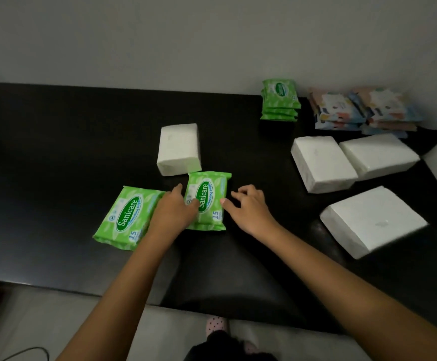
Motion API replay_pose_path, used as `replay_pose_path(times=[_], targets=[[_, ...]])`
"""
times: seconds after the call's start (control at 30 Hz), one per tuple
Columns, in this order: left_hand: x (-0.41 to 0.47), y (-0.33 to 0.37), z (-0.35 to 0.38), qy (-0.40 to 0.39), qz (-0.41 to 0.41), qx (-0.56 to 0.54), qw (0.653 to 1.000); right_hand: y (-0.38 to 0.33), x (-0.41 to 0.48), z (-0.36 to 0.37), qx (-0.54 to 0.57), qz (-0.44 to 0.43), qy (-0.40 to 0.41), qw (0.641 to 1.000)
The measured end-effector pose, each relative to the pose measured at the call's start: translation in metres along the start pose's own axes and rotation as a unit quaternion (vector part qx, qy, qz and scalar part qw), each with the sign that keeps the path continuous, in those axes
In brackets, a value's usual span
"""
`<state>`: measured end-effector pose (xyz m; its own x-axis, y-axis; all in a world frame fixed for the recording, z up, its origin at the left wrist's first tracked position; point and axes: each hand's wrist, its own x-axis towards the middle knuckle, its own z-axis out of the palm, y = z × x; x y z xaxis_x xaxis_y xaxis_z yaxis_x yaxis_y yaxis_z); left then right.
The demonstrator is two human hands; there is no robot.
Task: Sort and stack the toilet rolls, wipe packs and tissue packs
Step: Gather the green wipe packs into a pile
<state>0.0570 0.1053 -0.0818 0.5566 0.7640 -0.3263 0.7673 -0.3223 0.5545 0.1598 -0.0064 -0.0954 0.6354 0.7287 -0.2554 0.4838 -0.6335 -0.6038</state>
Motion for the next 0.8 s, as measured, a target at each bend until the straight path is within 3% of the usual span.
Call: replay_pose_path(times=[0.13, 0.27, 0.6, 0.8], targets=[[-0.006, 0.003, 0.007, 0.004, -0.003, -0.074, 0.997, 0.001, -0.004, 0.007, -0.020, -0.014, -0.017, 1.000], [-0.017, 0.003, 0.016, -0.003, -0.017, -0.185, 0.983, 0.009, -0.013, 0.008, 0.046, -0.009, -0.001, 0.999], [-0.031, 0.028, 0.042, -0.017, 0.075, -0.218, 0.973, 0.041, -0.035, -0.020, 0.223, 0.014, 0.075, 0.972], [-0.016, 0.057, 0.022, -0.054, 0.099, -0.243, 0.963, 0.035, -0.021, -0.049, 0.260, 0.007, 0.115, 0.959]])
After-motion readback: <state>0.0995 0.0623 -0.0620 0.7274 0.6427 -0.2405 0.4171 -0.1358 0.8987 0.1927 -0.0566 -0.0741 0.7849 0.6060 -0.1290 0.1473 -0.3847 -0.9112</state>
